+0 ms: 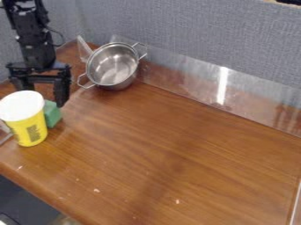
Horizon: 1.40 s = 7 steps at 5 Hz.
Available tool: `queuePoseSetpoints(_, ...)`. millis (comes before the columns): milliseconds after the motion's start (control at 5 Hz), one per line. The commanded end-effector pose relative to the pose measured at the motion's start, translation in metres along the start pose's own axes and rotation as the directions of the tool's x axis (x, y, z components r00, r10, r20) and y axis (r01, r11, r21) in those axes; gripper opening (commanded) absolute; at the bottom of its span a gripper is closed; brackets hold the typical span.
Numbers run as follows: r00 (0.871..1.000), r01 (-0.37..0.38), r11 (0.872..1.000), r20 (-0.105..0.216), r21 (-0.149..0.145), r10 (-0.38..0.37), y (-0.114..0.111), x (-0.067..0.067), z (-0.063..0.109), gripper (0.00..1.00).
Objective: Put green object to the right side of the table
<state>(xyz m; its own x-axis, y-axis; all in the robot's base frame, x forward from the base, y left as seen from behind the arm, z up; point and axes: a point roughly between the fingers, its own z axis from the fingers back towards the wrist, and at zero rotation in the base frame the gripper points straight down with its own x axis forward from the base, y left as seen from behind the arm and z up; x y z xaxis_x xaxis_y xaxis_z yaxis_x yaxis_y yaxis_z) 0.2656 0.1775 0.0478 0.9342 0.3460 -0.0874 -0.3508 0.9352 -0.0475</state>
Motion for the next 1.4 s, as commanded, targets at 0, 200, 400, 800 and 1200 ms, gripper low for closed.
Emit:
queuePoseSetpoints(0,0.996,-0.013,1.000,0.085,0.023,0.011,0.005,0.001,0.023,1.00)
queuePoseSetpoints(200,0.997,-0.016,1.000,0.080,0.023,0.014,0.006,-0.002,0.018,1.00)
queuePoseSetpoints(400,0.997,-0.020,0.999,0.073,0.025,0.019,0.007,-0.005,0.012,1.00)
queuePoseSetpoints(800,0.998,-0.028,0.999,0.064,0.024,0.026,0.010,-0.008,0.001,1.00)
queuePoseSetpoints(1200,0.998,-0.031,0.999,0.061,0.020,0.030,0.013,-0.008,-0.005,0.00)
